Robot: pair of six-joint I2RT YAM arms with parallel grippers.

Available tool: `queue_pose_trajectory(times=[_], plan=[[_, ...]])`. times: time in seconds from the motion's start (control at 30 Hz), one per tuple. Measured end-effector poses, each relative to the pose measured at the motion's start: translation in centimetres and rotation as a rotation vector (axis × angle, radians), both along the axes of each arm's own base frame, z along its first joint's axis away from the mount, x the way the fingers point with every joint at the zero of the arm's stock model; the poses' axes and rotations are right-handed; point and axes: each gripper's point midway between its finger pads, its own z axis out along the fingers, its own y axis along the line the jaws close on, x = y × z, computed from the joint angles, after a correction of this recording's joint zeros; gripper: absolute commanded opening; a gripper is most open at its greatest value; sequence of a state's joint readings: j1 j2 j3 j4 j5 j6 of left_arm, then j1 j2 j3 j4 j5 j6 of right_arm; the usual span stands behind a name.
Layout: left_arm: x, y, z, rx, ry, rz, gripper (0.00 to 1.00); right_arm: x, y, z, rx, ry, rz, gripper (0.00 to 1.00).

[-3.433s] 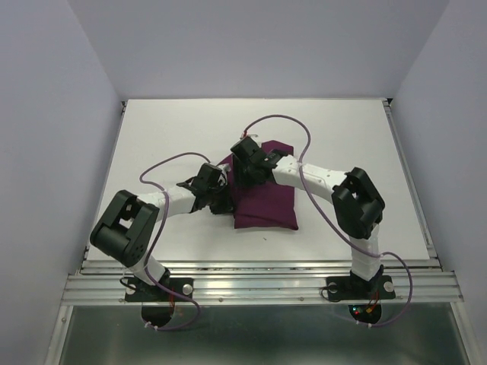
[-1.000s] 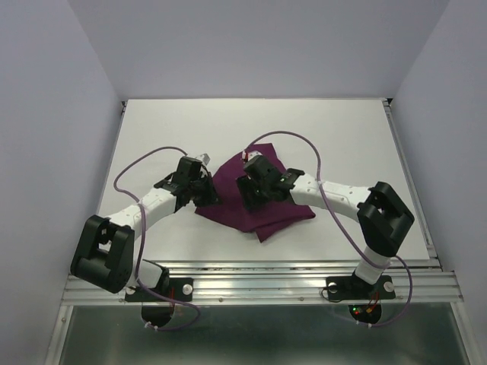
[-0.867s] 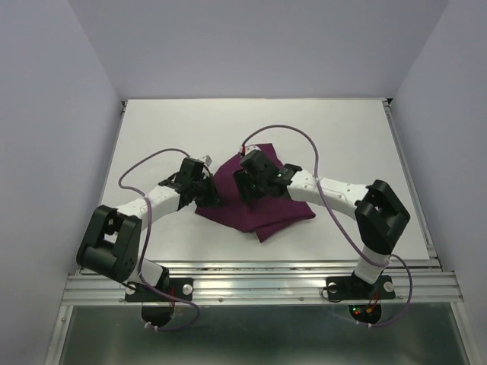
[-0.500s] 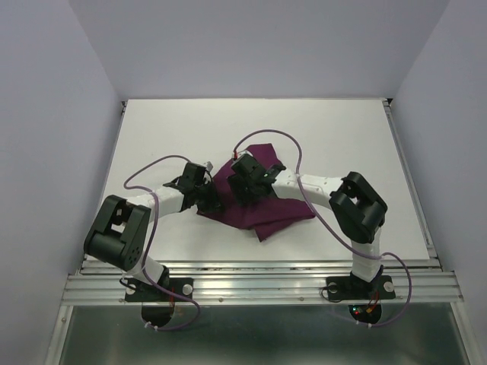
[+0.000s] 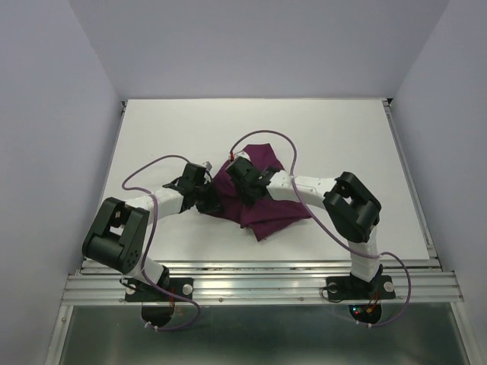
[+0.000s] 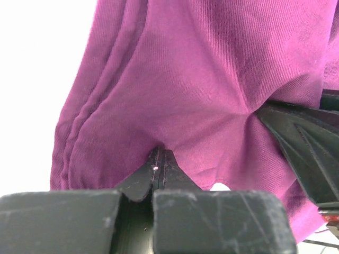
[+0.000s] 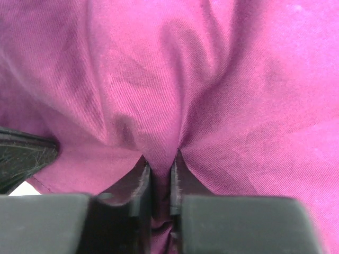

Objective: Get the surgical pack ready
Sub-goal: Pack the surgical kit at the center of the board.

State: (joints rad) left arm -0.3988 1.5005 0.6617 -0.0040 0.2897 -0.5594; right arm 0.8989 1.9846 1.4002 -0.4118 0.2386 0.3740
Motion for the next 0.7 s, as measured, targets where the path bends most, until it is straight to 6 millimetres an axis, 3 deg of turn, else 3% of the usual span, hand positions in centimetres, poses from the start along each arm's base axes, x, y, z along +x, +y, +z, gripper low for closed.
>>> queue_pose_trajectory(times=[0.23,0.43,0.7], plan=[[-0.6,-0.1,0.3,-0.009,0.016,-0.01,0.0,-0.6,-0.5,0.4,0.036,-0.007,-0.02,0.01],[-0.7,-0.3,0.9,-0.026,0.008,-0.019,0.0,-2.0,-1.3,1.8,0.1,0.004,-0.031,0.01],[-1.0,-0.6,0.8,-0.042,0.022,-0.033,0.0,-2.9,-1.0,3.7,0.206,0.023,-0.045,0.01]])
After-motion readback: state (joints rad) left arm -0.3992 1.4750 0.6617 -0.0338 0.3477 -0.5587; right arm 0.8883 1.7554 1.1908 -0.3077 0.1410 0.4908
